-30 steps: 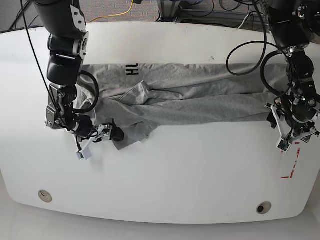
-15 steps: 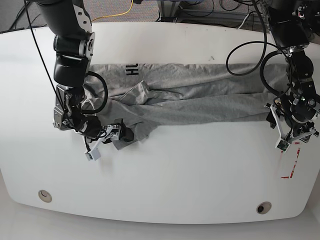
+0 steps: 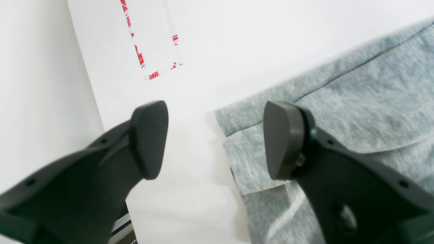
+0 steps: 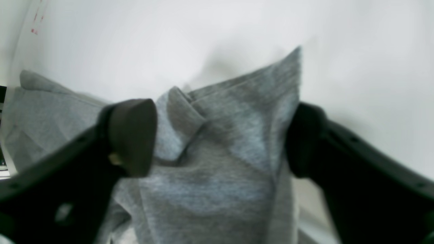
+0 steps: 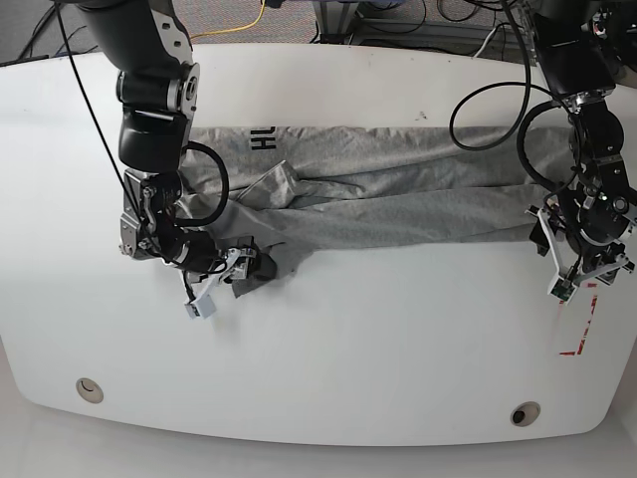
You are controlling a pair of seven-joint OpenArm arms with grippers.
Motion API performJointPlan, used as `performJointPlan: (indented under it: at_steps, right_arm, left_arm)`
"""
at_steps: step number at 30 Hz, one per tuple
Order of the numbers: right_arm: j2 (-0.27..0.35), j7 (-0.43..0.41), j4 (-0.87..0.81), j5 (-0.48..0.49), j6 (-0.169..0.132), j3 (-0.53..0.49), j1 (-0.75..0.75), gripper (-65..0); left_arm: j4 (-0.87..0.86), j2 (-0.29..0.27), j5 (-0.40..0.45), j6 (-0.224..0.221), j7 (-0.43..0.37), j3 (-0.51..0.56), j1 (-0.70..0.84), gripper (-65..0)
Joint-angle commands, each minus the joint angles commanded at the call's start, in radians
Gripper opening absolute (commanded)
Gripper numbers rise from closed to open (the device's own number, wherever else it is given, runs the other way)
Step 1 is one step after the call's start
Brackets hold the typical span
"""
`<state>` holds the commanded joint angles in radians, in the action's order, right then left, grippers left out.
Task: Layout the t-shirt on the table in an organized manner, then fold the t-shirt properly
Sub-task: 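Grasp the folded shirt edge with the right gripper and pull it inward, then fold the shirt side inward with the left gripper toward the right gripper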
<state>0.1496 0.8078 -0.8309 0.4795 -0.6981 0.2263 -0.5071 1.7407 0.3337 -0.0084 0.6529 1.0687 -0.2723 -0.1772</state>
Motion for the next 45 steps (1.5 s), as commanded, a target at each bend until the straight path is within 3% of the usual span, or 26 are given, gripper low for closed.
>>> performJointPlan:
  at_steps: [3, 6, 11, 16, 25, 36, 45]
  right_arm:
    - [0.0, 0.0, 0.0, 0.0, 0.0, 0.0, -0.003, -56.8]
    - [0.0, 0.009, -0.002, 0.003, 0.0, 0.0, -0.003, -65.0]
    - [0.0, 0.104, -0.032, 0.011, 0.0, 0.005, -0.005, -65.0]
    - [-0.002, 0.219, -0.19, 0.034, 0.0, 0.009, 0.044, -65.0]
    - [0.025, 0.405, -0.525, 0.278, 0.0, 0.009, 0.204, -65.0]
    - [0.089, 0.497, -0.772, 0.568, 0.0, 0.003, 0.377, -65.0]
    - [0.118, 0.535, -0.833, 0.69, 0.0, -0.014, 0.454, -65.0]
  left_arm:
    - [0.0, 0.0, 0.0, 0.0, 0.0, 0.0, 0.0, -23.6]
    - [-0.002, 0.0, 0.0, 0.0, 0.0, 0.0, 0.0, -23.6]
    - [-0.003, -0.012, 0.0, 0.0, -0.002, 0.0, 0.0, -23.6]
    - [-0.031, -0.021, 0.0, 0.0, -0.002, 0.002, -0.003, -23.6]
    - [-0.063, -0.021, 0.0, 0.0, -0.005, 0.002, -0.006, -23.6]
    - [-0.064, -0.026, 0.006, 0.0, -0.005, 0.051, -0.006, -23.6]
    - [-0.064, -0.026, 0.006, -0.006, -0.005, 0.092, -0.006, -23.6]
